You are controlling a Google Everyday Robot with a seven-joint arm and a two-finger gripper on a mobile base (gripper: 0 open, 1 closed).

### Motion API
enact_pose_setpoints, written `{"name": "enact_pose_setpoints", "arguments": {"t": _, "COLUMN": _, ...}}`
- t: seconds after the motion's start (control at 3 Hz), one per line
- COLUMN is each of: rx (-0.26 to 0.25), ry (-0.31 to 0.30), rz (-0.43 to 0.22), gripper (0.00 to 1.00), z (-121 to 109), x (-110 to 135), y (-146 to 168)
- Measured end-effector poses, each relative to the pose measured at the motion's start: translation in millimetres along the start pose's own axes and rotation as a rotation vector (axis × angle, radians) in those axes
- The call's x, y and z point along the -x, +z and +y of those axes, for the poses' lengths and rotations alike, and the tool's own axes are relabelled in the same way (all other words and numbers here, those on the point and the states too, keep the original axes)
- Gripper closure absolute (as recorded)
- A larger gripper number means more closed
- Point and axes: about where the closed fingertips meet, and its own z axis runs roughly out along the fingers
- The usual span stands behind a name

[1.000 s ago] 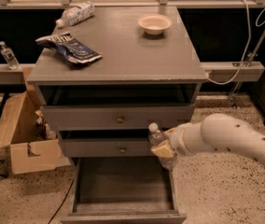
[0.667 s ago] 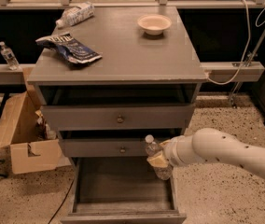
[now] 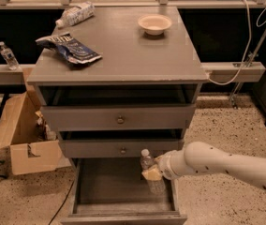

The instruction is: Place water bottle into bottom drawer

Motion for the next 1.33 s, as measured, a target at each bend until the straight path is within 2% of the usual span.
{"name": "enact_pose_setpoints", "arguments": {"t": 0.33, "rx": 0.0, "ry": 0.0, "rz": 0.0, "gripper": 1.0, "z": 0.0, "x": -0.1, "y": 0.2}}
{"name": "enact_pose_setpoints", "arguments": {"t": 0.67, "rx": -0.016, "ry": 0.012, "rz": 0.045, "gripper": 1.0, "z": -8.2, "x": -15.6, "y": 23.7}}
{"name": "enact_pose_setpoints", "arguments": {"t": 1.0, "rx": -0.029, "ry": 0.002, "rz": 0.099, "gripper": 1.0, "z": -28.4, "x": -43.4, "y": 61.6}}
{"name": "enact_pose_setpoints", "arguments": {"t": 1.33, "rx": -0.014, "ry": 0.002, "rz": 0.121, "gripper": 1.0, "z": -43.1, "x": -72.7, "y": 100.9}}
